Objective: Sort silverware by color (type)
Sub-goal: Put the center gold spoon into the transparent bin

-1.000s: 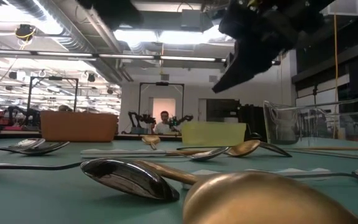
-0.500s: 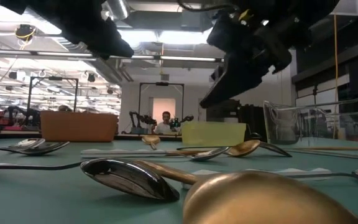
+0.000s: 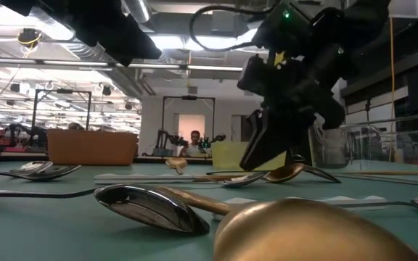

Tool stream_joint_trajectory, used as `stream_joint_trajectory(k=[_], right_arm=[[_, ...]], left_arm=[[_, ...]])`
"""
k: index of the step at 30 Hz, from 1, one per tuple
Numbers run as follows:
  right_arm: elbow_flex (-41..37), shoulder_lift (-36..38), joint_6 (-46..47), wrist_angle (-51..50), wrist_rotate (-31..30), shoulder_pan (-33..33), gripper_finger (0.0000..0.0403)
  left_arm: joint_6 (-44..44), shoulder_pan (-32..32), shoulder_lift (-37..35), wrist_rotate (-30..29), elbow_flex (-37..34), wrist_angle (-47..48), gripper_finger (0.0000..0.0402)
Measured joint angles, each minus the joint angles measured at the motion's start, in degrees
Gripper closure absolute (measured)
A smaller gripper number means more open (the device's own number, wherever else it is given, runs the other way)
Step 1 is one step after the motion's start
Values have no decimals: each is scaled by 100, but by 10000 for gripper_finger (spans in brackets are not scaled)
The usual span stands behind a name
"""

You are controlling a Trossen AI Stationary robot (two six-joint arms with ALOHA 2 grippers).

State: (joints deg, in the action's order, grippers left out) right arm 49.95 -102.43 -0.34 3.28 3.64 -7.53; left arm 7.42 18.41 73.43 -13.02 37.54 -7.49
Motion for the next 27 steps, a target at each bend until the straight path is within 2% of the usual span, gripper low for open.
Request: stream_joint_trajectory(k=[13, 19, 27], right_arm=[[11, -173, 4, 64, 14, 0, 336], [11, -178, 4, 38, 262, 3, 336], [-2, -195, 0, -58, 307, 0, 336]], left_arm=[[-5, 0, 0, 0, 0, 9, 321], [-6, 0, 0, 0, 0, 9, 321], [-6, 0, 0, 0, 0, 13, 321]])
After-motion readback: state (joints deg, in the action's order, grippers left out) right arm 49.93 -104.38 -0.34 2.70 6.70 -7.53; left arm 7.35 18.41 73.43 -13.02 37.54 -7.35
